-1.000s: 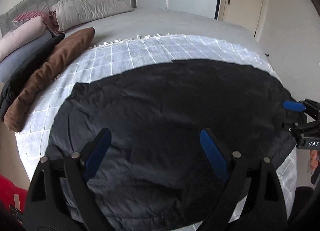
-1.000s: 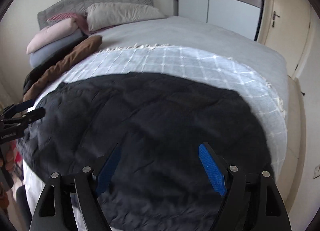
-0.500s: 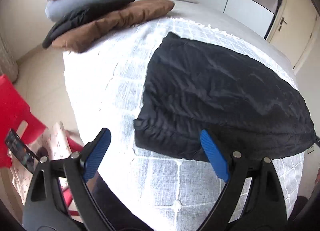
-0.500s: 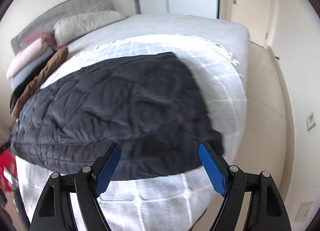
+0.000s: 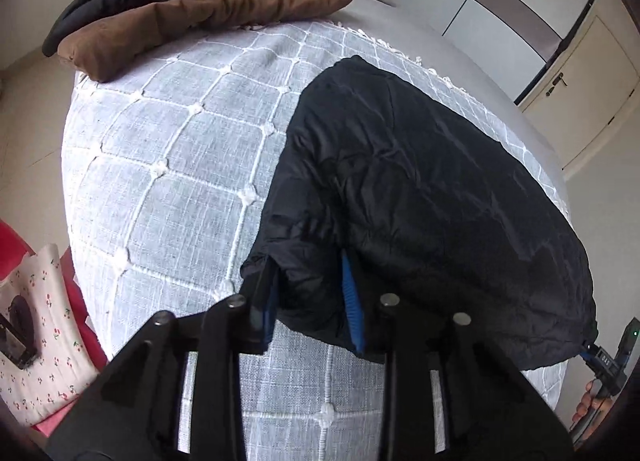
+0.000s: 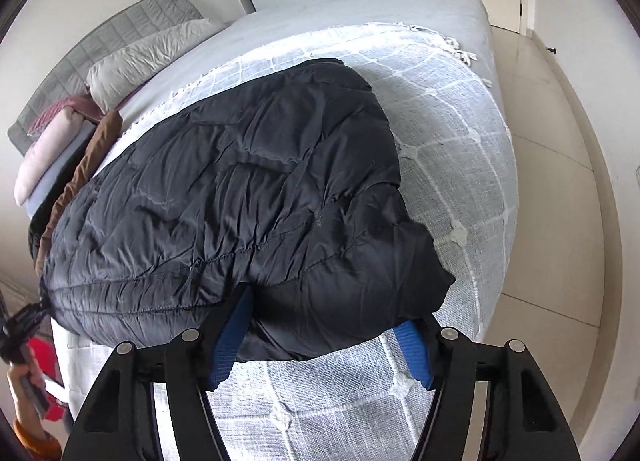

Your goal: Fold large clothes

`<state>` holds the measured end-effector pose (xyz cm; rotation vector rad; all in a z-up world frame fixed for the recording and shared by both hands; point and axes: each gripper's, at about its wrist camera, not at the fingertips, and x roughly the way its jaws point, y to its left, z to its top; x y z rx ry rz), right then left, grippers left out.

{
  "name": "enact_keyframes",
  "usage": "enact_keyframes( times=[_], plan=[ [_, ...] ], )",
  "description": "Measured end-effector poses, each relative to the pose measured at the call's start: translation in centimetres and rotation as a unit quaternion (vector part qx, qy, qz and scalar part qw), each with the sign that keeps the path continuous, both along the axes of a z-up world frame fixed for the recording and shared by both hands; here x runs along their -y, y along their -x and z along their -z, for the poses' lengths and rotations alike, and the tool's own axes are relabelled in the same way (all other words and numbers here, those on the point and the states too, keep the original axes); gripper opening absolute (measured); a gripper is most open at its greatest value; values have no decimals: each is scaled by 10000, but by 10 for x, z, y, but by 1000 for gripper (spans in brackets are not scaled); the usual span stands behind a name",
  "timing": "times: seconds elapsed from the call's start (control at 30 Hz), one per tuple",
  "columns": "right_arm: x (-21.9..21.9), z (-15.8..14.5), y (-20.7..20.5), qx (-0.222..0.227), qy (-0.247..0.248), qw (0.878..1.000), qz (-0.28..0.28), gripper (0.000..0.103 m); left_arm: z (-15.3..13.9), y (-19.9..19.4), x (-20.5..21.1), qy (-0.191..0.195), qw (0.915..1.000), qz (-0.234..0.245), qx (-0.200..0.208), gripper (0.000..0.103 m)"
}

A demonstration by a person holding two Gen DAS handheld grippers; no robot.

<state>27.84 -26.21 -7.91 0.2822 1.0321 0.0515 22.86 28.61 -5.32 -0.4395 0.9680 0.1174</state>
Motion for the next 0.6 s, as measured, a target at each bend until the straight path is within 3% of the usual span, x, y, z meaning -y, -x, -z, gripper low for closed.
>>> enact_keyframes(
  times=[0.03,0.1,0.17,0.3,0.43,0.6],
  plan=[
    [0,-4,2,34,73,10000,31,68,-4,3,0,-28,10000,-81,-20,39],
    [2,-9,5,111,236,9996,66,69,-11,16,6,-291,9995,-148,-48,64],
    [-3,-18,11,141,465,9988,79,69,-19,28,16,-490,9988,-64,-42,79],
    [-21,-33,25,234,784,9966,26,77,-39,46,48,-745,9965,302,-229,83],
    [-50,-47,45,384,785,9960,-190,84,-52,63,83,-950,9934,529,-353,90],
    [-93,-59,66,454,1039,9928,-393,94,-57,79,130,-1313,9871,844,-365,94]
  ],
)
